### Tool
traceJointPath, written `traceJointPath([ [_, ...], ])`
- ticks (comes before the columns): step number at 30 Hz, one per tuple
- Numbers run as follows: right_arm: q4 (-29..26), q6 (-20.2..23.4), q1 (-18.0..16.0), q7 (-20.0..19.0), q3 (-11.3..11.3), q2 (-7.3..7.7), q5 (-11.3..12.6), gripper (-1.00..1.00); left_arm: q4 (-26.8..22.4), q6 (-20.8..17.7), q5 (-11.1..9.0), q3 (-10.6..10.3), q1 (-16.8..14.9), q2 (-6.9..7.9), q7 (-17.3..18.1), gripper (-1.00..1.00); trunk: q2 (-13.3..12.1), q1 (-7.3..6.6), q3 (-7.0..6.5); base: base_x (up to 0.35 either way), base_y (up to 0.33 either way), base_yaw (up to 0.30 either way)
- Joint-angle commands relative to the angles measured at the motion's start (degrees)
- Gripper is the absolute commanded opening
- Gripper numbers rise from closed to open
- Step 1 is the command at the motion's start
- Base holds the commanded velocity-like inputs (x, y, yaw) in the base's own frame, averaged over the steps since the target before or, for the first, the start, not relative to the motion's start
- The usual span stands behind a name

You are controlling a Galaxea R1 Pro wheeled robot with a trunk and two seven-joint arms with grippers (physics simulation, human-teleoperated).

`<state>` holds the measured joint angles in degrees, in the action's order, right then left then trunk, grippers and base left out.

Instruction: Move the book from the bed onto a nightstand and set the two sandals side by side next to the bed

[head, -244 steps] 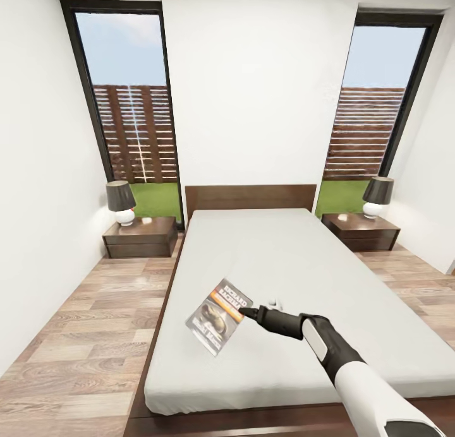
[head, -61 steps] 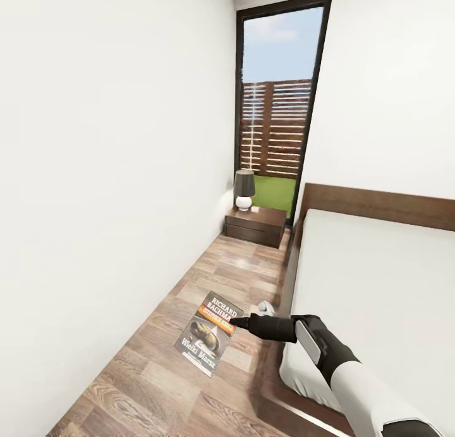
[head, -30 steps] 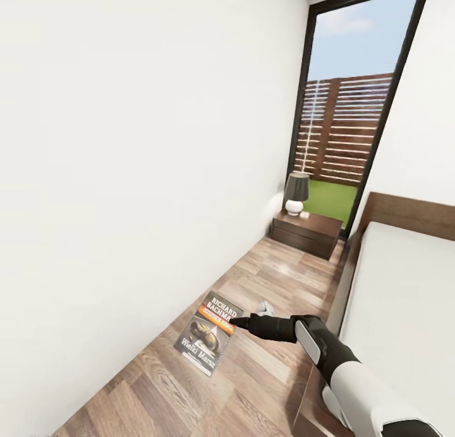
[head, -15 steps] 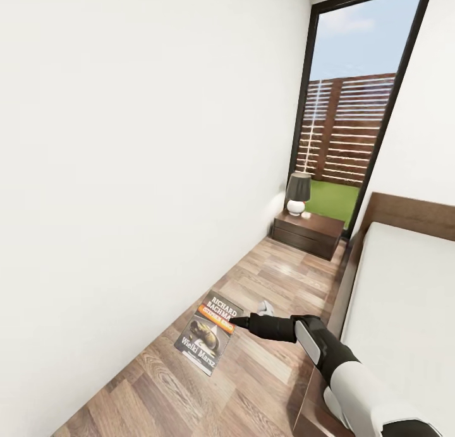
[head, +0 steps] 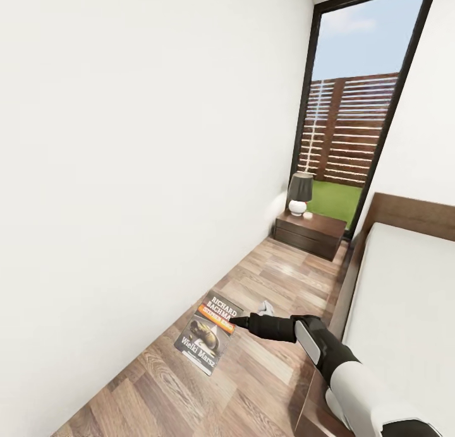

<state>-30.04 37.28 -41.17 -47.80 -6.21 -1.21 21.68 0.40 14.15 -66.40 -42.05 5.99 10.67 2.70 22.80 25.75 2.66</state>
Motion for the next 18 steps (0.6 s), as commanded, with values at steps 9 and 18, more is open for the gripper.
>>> traceJointPath([
  [9,0.0,0.3,0.0,0.1,-0.1,-0.01,0.4,-1.00,0.0,0.1,-0.7,-0.3,0.0,0.03,0.3,1.00,0.1,0.04,0.07,0.005,0.072,0.211],
  [18,0.0,0.3,0.0,0.1,-0.1,-0.02,0.4,-1.00,0.1,0.1,-0.7,-0.3,0.0,0.00,0.3,1.00,0.1,0.04,-0.44,0.078,0.108,0.179],
])
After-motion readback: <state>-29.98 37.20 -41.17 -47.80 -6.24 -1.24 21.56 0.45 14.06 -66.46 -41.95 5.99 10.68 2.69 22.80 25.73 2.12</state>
